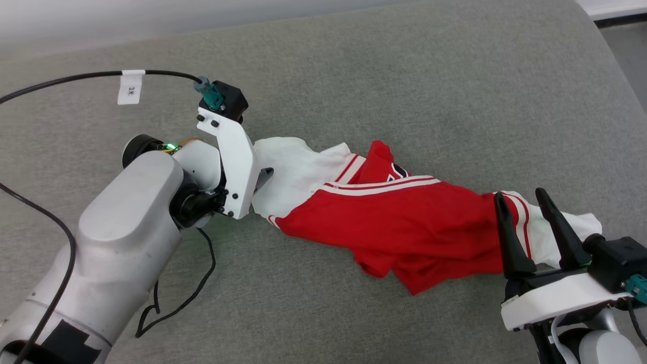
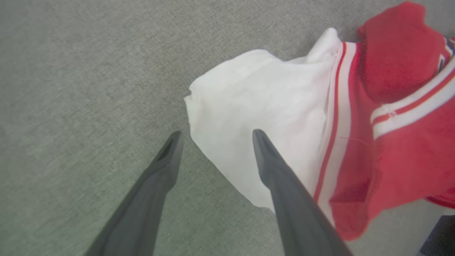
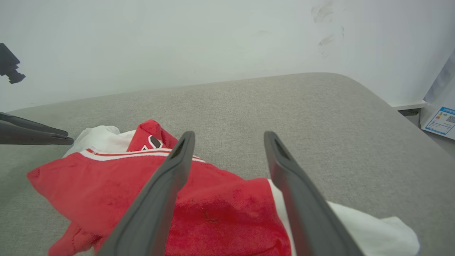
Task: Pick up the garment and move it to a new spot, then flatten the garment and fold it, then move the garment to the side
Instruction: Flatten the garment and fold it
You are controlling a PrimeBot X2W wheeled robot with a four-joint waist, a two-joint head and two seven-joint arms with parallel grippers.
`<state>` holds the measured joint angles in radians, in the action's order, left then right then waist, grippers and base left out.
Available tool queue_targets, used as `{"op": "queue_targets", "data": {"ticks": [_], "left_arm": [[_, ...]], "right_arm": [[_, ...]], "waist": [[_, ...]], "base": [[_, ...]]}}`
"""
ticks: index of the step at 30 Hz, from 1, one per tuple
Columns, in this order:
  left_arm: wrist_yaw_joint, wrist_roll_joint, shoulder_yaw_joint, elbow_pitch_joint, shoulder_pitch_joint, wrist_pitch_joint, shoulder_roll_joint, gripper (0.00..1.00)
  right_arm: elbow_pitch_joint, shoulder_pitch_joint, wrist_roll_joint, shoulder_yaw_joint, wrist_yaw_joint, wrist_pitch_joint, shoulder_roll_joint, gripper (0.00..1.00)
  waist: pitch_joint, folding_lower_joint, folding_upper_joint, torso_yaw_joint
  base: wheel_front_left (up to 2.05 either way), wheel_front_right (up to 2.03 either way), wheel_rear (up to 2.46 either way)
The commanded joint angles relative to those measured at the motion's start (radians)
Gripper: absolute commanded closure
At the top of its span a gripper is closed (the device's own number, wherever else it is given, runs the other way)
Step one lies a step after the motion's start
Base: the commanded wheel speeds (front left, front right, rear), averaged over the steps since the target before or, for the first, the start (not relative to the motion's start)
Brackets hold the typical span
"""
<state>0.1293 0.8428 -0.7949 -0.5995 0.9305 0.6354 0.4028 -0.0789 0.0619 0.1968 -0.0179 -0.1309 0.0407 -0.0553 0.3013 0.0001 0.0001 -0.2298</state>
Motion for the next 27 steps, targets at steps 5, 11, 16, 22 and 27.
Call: {"op": "queue_targets", "data": {"ticks": [5, 11, 16, 22, 27], "left_arm": [[0.002, 0.058, -0.07, -0.07, 0.032, 0.018, 0.0, 0.0], [0.001, 0.14, -0.148, -0.183, -0.014, 0.076, -0.033, 1.0], [0.001, 0.154, -0.155, -0.211, -0.009, -0.04, -0.048, 1.0], [0.001, 0.17, -0.116, -0.204, -0.019, -0.244, -0.012, 1.0], [-0.012, 0.162, -0.094, -0.17, -0.073, -0.38, 0.009, 1.0]], "right_arm": [[0.024, 0.027, 0.016, -0.002, 0.0, 0.017, 0.006, 0.0], [0.051, 0.04, 0.034, -0.005, 0.0, 0.029, 0.006, 0.0], [0.069, 0.027, 0.044, 0.013, 0.0, 0.011, 0.006, 0.0], [0.095, -0.002, 0.088, 0.068, 0.0, -0.051, 0.006, 0.0], [0.12, -0.019, 0.118, 0.173, 0.0, -0.134, 0.001, 0.0]], "waist": [[0.051, -0.0001, -0.0001, -0.035], [0.058, -0.0001, -0.0001, -0.043], [0.032, -0.0001, -0.0001, -0.022], [-0.034, -0.0001, -0.0001, 0.018], [-0.088, -0.0001, -0.0001, 0.058]], "base": [[0.0, 0.0, 0.0], [0.0, 0.0, 0.0], [0.0, 0.0, 0.0], [0.0, 0.0, 0.0], [0.0, 0.0, 0.0]]}}
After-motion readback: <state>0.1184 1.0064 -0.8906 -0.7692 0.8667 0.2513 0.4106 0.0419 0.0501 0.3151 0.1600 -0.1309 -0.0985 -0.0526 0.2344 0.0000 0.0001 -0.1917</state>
